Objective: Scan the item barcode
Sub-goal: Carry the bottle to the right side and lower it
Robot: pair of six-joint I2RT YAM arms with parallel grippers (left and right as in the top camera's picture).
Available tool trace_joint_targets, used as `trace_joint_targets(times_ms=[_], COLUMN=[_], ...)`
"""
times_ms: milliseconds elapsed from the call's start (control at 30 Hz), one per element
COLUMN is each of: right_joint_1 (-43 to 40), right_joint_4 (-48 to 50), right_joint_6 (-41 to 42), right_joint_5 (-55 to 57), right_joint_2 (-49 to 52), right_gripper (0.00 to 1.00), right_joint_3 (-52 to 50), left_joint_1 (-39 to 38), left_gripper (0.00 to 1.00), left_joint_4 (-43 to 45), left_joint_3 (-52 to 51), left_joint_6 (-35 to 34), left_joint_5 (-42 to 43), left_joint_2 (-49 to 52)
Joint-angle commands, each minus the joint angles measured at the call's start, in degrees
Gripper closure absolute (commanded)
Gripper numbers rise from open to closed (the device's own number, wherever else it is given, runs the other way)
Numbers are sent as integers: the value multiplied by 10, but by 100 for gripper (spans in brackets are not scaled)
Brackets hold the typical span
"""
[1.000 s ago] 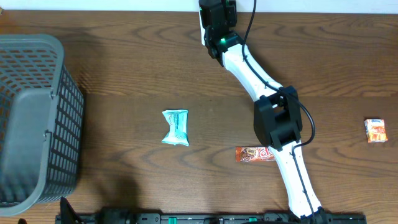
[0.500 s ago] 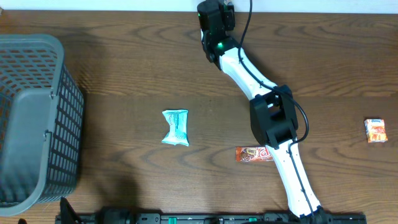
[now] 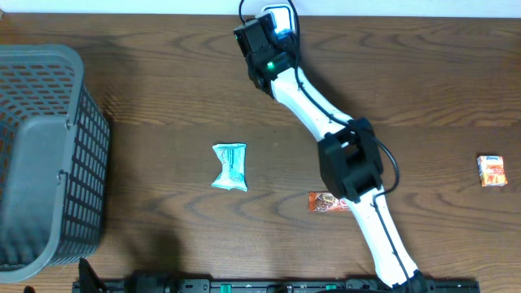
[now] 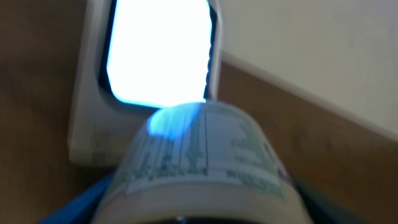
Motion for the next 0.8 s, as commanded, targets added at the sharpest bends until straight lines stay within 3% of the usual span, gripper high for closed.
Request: trace_joint_targets(times_ms=[0, 167, 400, 567, 767], right_joint_1=[-5, -26, -113, -220, -368], right_joint_4=[-92, -272, -452, -475, -454], right_joint_6=[105, 243, 370, 372, 372], right_joint_5=[-30, -123, -145, -153, -225], right_joint_2=[-120, -195, -231, -222, -205], right_gripper=[48, 43, 46, 37, 41], right_joint_3=[11, 11, 11, 7, 5], left_joint_1=[2, 2, 2, 2, 2], left_gripper=[16, 15, 15, 16, 16], left_joint_4=[3, 3, 3, 2, 2], left_joint_3=[1, 1, 1, 1, 1], left_joint_6=[-1, -1, -1, -1, -1], left_joint_5=[0, 0, 0, 0, 0], left_joint_2=[1, 1, 1, 1, 1])
